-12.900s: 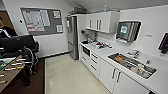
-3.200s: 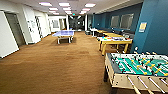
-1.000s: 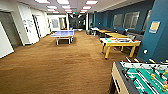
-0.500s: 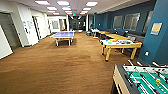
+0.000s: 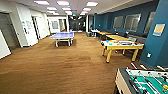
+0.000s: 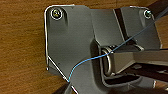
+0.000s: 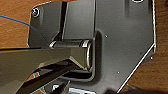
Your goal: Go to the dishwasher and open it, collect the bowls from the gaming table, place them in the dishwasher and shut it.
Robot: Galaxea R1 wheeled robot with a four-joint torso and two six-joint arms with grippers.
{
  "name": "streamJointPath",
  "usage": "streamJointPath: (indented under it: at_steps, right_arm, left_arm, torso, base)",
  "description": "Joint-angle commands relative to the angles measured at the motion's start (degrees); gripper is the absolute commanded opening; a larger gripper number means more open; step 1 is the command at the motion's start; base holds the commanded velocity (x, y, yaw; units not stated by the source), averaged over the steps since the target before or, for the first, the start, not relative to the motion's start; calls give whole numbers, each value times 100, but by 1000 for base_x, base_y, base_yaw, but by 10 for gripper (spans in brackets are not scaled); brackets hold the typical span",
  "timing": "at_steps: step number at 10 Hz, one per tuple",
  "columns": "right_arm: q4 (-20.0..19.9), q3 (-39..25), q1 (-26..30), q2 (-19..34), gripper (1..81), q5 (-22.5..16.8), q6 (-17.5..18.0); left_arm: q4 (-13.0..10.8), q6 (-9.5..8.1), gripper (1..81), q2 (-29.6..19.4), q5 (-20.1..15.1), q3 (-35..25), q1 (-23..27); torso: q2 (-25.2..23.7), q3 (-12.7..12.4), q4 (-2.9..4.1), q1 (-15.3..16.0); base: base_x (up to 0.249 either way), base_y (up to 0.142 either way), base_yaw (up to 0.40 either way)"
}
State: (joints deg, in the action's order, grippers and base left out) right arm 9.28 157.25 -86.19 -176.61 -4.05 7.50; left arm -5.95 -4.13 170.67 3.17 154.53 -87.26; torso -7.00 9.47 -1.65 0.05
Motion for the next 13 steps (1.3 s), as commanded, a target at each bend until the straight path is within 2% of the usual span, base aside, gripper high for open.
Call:
streamJointPath:
  at_steps: [1,13]
  right_arm:
    - [4,-37,281,-35,811,-307,-11]
    - [30,-28,308,-26,811,-316,-20]
  left_arm:
    - [6,35,811,-32,-291,-1,249]
    - [-29,35,811,3,-291,-1,231]
  torso:
    - [0,0,0,0]
    - [0,0,0,-5]
  base:
    - [195,0,0]
    - [195,0,0]
